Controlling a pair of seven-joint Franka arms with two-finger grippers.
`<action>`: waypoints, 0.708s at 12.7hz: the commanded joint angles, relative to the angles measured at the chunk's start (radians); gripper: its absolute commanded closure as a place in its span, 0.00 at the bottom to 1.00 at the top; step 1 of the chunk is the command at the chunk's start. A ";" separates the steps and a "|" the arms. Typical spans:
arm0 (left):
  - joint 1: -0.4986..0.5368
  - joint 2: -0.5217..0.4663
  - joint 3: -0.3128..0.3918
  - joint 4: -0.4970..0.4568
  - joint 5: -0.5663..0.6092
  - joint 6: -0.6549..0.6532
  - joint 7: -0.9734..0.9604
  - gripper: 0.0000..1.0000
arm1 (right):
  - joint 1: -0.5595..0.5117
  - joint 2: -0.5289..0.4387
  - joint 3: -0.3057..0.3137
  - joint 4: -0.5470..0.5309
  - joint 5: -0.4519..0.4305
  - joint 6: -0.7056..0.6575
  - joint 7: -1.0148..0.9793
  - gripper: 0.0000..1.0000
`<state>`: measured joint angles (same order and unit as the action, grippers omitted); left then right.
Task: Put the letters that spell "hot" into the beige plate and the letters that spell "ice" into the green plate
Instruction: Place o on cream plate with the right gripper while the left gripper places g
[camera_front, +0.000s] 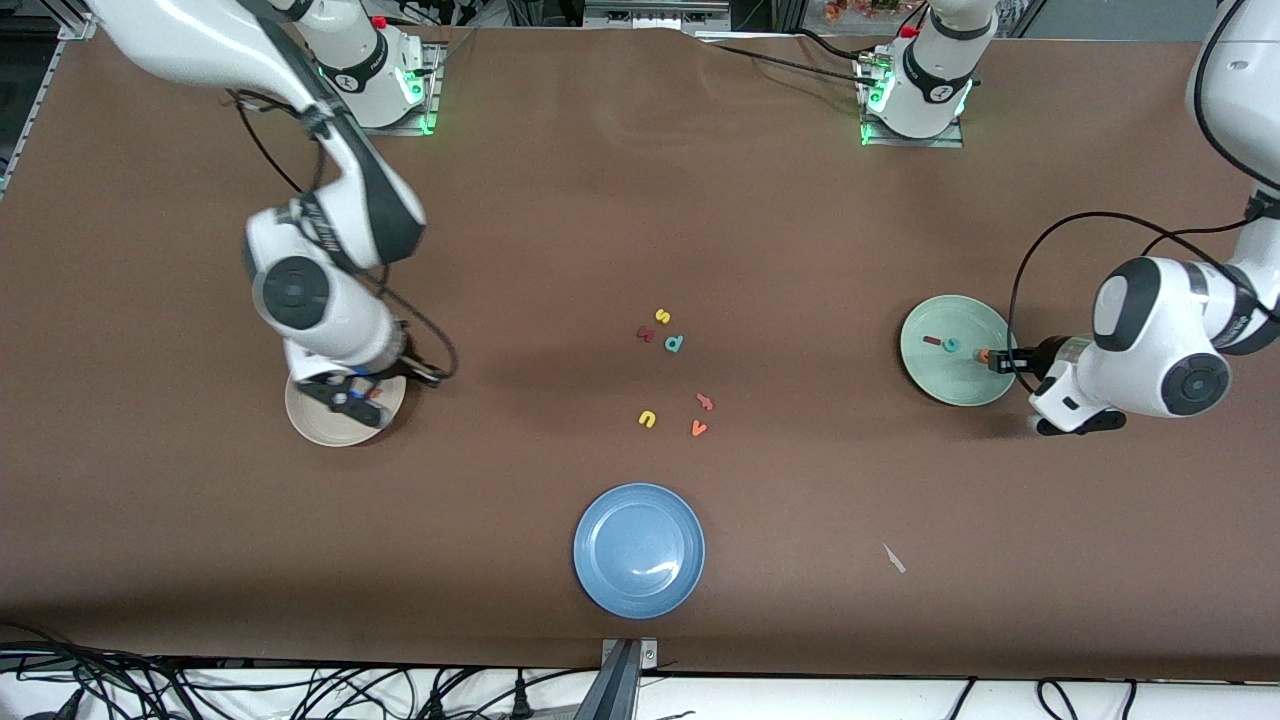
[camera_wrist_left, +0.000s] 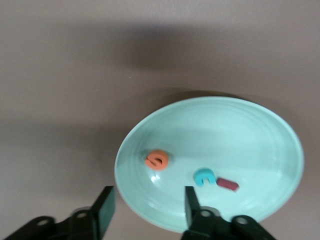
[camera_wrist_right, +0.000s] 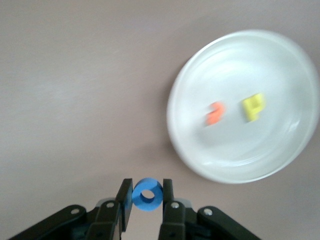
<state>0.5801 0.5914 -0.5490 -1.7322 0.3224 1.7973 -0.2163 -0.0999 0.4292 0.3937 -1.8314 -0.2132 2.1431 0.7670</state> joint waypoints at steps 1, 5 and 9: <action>0.003 -0.036 -0.067 0.148 0.014 -0.190 0.012 0.00 | -0.047 -0.070 -0.030 -0.065 0.023 -0.025 -0.187 0.82; -0.002 -0.035 -0.152 0.370 -0.009 -0.373 0.008 0.00 | -0.052 -0.066 -0.059 -0.063 0.025 -0.006 -0.241 0.35; -0.017 -0.035 -0.210 0.517 -0.014 -0.478 0.005 0.00 | -0.058 -0.085 -0.064 -0.048 0.031 -0.005 -0.241 0.00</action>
<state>0.5773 0.5413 -0.7425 -1.2866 0.3175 1.3658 -0.2166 -0.1550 0.3824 0.3356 -1.8689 -0.2073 2.1348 0.5477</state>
